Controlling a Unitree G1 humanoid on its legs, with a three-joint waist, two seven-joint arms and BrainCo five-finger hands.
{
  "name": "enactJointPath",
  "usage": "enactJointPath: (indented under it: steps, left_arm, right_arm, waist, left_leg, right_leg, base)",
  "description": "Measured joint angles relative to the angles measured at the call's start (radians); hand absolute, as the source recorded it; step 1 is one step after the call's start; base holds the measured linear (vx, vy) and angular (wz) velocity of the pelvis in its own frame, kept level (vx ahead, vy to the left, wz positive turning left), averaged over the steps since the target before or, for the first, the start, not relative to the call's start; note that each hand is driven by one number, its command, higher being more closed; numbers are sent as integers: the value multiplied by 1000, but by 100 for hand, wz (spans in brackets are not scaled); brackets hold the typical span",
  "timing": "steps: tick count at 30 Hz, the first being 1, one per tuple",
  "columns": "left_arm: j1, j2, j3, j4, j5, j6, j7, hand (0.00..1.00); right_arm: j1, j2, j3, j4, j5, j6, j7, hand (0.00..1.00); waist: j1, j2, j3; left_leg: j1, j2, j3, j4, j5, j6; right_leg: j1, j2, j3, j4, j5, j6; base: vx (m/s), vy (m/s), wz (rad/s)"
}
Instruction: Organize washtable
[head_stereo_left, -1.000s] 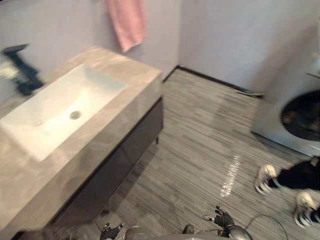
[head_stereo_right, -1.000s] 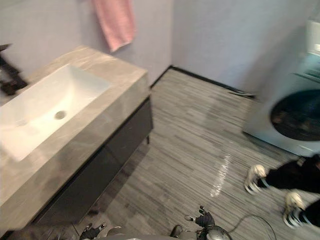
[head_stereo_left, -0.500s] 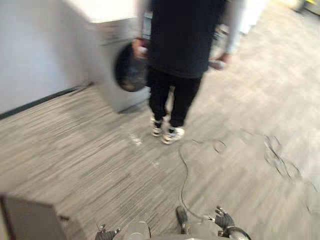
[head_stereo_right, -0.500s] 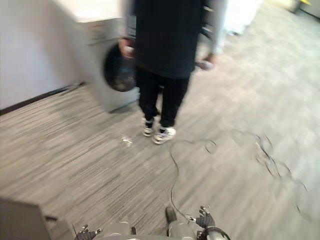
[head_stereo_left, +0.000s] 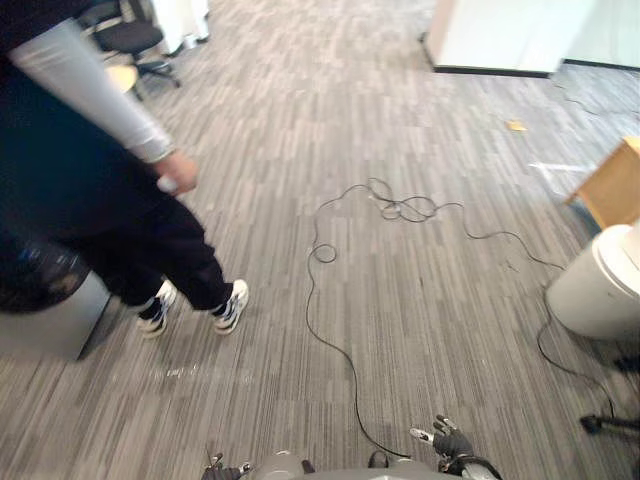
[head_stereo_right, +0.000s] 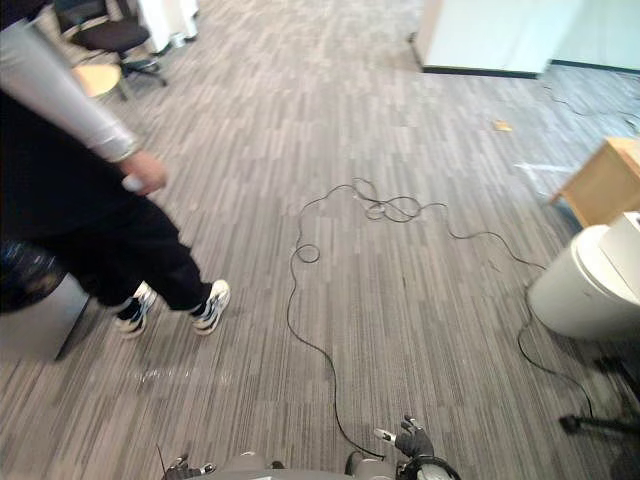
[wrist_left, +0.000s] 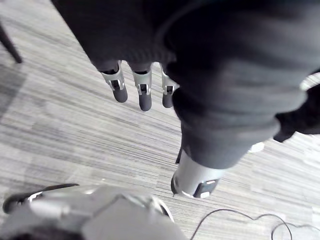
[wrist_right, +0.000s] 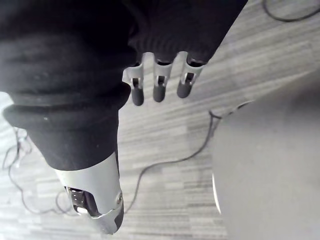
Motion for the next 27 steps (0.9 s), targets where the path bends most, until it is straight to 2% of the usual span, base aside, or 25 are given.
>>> enactJointPath:
  steps: [1, 2, 4, 5, 8, 12, 15, 20, 24, 25, 27]
  left_arm:
    - [0, 0, -5, 1, 0, 0, 1, 0]
    - [-6, 8, -7, 4, -1, 1, 1, 0]
    - [5, 39, -24, 2, 1, -3, 3, 0]
    - [6, 58, -52, 7, 4, 0, 2, 0]
    - [0, 65, -85, 23, 3, 0, 10, 0]
    - [0, 66, -94, 31, 1, 0, 20, 0]
    - [-3, 67, -94, 42, 1, 0, 20, 0]
    - [-3, 66, -101, 45, -2, 1, 19, 0]
    - [-3, 67, -113, 46, -2, 1, 19, 0]
    - [-3, 67, -113, 46, -2, 1, 18, 0]
    - [-4, 62, -113, 45, -3, 2, 19, 0]
  right_arm:
    - [0, 0, 0, -1, 2, -1, 0, 0]
    - [-2, -6, -6, 4, 5, -2, -1, 0]
    - [3, 15, -21, 20, 23, 0, -1, 0]
    - [7, 23, -42, 21, 23, 3, -1, 0]
    - [5, 29, -53, 25, 29, 8, -1, 0]
    - [5, 32, -52, 26, 43, 17, -2, 0]
    - [6, 31, -53, 30, 59, 19, -1, 0]
    - [5, 29, -53, 41, 61, 19, -3, 0]
    - [5, 26, -45, 47, 61, 18, -18, 0]
    - [5, 27, -44, 47, 62, 17, -19, 0]
    - [5, 20, -41, 44, 65, 14, -19, 0]
  waist:
    - [-2, 4, -1]
    - [-1, 7, -8]
    - [-10, -33, -34]
    - [-33, -44, -41]
    - [-28, -39, -42]
    - [-28, -38, -46]
    - [-29, -39, -50]
    - [-28, -44, -61]
    - [-28, -46, -68]
    - [-28, -45, -67]
    - [-30, -35, -61]
  left_leg:
    - [6, 18, -28, -62, 21, -22]
    - [20, 29, -28, -137, 41, -64]
    - [37, -17, 23, -202, 61, -41]
    - [42, -41, 33, -208, 62, -33]
    - [66, -60, 94, -236, 59, -12]
    - [99, -72, 133, -283, 72, 10]
    - [117, -103, 133, -329, 94, 30]
    - [137, -129, 86, -398, 143, 27]
    - [152, -127, 44, -434, 175, 13]
    - [150, -126, 36, -432, 176, 11]
    - [143, -108, 11, -393, 169, -4]
  right_leg:
    - [-5, 5, 21, -2, 5, 10]
    - [-17, 9, 69, -12, 15, 37]
    - [-37, -38, 98, -46, 41, 49]
    - [-41, -60, 113, -54, 49, 61]
    - [-49, -75, 143, -64, 104, 54]
    - [-43, -81, 100, -100, 158, 44]
    - [-30, -106, 71, -131, 158, 45]
    - [-4, -120, 5, -158, 155, 42]
    - [8, -118, -38, -150, 118, 22]
    - [7, -119, -45, -144, 107, 27]
    - [6, -111, -68, -79, 52, 28]
  base:
    - [-10, 263, -140]
    - [-12, 232, -109]
    - [19, 230, -74]
    - [31, 194, -18]
    - [-12, 253, -48]
    - [-21, 109, -32]
    - [-7, 60, 0]
    - [6, -22, 27]
    - [-15, -86, 31]
    - [-22, -118, 33]
    - [-54, -124, 38]
